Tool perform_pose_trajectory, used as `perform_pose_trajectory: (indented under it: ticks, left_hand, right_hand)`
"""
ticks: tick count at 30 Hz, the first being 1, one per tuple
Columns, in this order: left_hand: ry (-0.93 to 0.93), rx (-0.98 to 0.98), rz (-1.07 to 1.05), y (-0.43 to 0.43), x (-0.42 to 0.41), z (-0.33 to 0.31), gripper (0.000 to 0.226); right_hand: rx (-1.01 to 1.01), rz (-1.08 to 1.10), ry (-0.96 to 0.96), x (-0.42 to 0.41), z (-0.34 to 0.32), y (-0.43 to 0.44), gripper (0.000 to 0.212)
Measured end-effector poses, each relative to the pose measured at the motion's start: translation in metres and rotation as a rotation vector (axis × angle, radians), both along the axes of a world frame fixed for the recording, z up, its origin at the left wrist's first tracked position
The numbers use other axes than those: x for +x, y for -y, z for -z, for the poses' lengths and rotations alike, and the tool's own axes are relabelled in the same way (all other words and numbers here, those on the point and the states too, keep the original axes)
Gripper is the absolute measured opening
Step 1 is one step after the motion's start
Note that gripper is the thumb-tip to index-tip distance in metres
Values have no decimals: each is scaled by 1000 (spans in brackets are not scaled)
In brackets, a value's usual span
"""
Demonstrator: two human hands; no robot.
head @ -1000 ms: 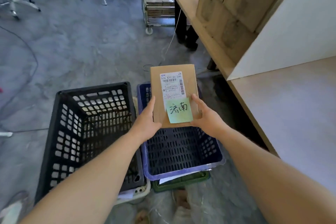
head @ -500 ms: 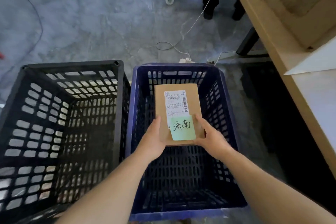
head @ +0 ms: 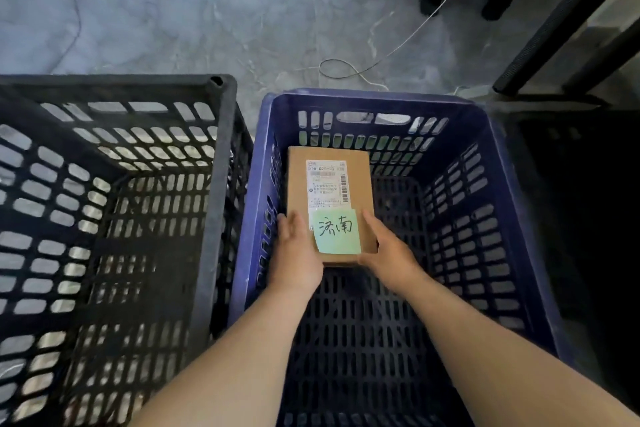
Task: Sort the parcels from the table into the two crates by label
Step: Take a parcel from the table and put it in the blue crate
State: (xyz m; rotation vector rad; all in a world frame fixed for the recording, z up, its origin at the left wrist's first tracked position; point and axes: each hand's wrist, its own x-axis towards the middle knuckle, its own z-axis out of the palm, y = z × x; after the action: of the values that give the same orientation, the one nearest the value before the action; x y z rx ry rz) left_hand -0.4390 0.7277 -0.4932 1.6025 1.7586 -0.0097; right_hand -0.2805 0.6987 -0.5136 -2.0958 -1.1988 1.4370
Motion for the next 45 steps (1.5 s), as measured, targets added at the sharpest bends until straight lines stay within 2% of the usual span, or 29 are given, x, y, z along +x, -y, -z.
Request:
perform_pose_trajectory:
  ticks: [5,9,13,15,22,28,38,45]
  left_hand:
    - [-85,4,174,-1,6,11,74]
    - [-11,-23,157,2,-1,-5,75]
    - [10,30,266,16,-16,-47,65]
    - [-58,61,382,29,-20,-75,63]
    - [-307,192,660,78,-32,-180,76]
    - [-365,222,821,124,-47,-258,76]
    - [-234,445,1015,202,-11,-329,75]
    - [-152,558,1104,275,19,-364,76]
  right_hand:
    - [-24,-68,47,-6,8,-5,86]
    - [-97,-191,156,-7,-12,-2,92]
    - [-97,-240,402,-11,-67,21,83]
    - [-85,-242,504,-14,-103,37,81]
    - [-7,-268,752,-31,-216,102,71]
    - [-12,-143,831,-53,-293,175,71]
    - [-7,158,930,-51,-376,291,70]
    - [-16,293,1015,-42,-420,381,66]
